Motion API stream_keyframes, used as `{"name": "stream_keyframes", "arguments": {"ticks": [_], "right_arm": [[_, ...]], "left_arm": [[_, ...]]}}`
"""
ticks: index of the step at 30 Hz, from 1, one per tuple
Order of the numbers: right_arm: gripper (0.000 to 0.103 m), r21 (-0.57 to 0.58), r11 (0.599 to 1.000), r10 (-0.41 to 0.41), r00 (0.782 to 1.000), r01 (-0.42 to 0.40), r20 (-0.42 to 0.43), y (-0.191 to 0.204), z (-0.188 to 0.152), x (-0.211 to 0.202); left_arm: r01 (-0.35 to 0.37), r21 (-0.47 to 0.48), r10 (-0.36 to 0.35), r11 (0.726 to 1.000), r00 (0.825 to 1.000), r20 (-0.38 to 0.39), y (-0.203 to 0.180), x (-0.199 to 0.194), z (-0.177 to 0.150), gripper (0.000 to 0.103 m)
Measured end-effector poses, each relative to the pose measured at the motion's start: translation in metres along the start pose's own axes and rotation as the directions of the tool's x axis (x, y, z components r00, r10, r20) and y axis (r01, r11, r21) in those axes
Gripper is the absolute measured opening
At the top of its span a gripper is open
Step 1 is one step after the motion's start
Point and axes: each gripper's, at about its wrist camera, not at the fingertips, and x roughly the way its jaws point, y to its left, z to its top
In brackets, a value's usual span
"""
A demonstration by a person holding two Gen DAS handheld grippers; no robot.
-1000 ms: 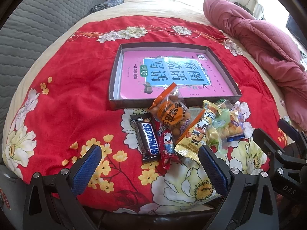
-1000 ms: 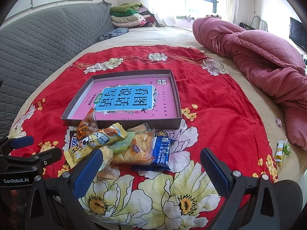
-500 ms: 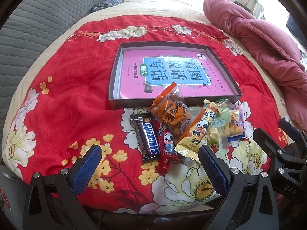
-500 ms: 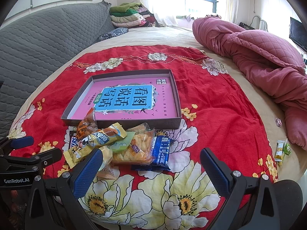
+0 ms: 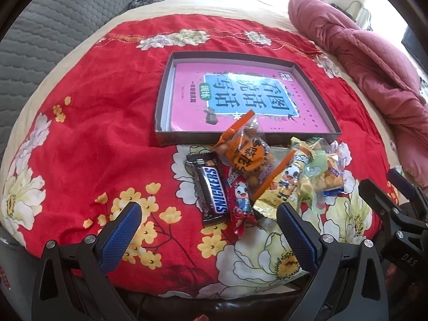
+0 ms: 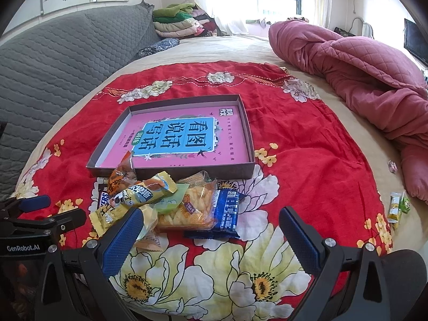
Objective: Organize snacks
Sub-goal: 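Move the left tool toward the Snickers bar while the right tool approaches the yellow snack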
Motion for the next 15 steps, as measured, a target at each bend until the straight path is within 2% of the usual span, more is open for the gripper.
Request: {"name": "stream_keyframes", "arguments": {"ticks": [9,15], "right_arm": [[0.102,0.003,0.999,0.035,0.999,-0.035,-0.012,0.000,0.000,0.004],[0.102,-0.015,0.995,0.097,0.995,-0.098,-0.021,0.008,0.002,0.007]], "left_arm": [[0.010,-0.045,-0.011,0.999,0.999,-0.033,0.020,0.011,0.002,0.101],[0.009,-0.065,-0.013,0.998,0.998,-0.056,0.031,0.021,0.003,0.101]]}}
